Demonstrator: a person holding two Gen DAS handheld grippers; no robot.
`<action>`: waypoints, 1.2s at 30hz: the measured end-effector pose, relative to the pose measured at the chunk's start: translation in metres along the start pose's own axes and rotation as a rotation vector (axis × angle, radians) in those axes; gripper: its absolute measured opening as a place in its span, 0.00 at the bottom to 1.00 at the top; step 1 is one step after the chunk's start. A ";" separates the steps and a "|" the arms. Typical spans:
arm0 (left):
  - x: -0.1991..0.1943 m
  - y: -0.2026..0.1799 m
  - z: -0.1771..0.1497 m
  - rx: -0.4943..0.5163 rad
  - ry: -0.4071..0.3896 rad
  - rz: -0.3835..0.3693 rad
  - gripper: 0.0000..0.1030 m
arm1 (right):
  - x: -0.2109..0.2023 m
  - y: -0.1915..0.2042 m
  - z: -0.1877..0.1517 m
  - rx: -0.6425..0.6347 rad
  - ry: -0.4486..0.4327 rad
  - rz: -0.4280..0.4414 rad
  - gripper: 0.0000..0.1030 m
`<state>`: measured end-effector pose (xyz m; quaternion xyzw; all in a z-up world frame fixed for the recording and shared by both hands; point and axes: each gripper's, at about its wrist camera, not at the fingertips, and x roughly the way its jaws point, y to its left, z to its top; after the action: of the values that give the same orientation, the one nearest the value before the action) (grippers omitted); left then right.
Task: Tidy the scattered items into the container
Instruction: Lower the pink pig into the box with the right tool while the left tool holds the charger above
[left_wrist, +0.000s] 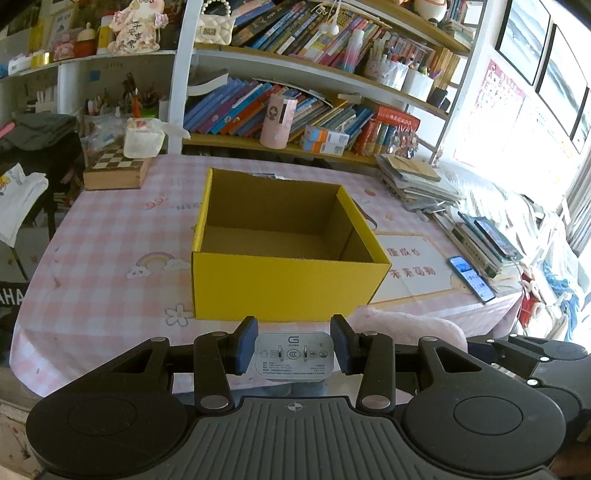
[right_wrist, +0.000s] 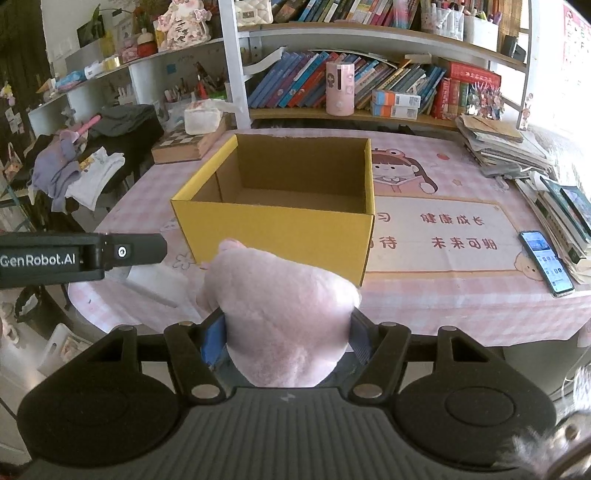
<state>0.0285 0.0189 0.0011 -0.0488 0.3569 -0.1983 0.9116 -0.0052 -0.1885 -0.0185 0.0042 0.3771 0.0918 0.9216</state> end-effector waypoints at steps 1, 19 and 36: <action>0.000 0.000 0.001 -0.001 -0.004 0.000 0.40 | 0.000 0.000 0.000 -0.002 0.000 0.001 0.62; 0.011 0.005 0.043 0.062 -0.069 -0.007 0.40 | 0.008 -0.008 0.040 -0.035 -0.086 -0.021 0.62; 0.080 0.017 0.103 0.095 -0.066 0.018 0.40 | 0.084 -0.025 0.124 -0.118 -0.102 -0.007 0.62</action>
<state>0.1563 -0.0024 0.0230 -0.0089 0.3174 -0.2053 0.9258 0.1438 -0.1906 0.0096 -0.0469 0.3235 0.1103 0.9386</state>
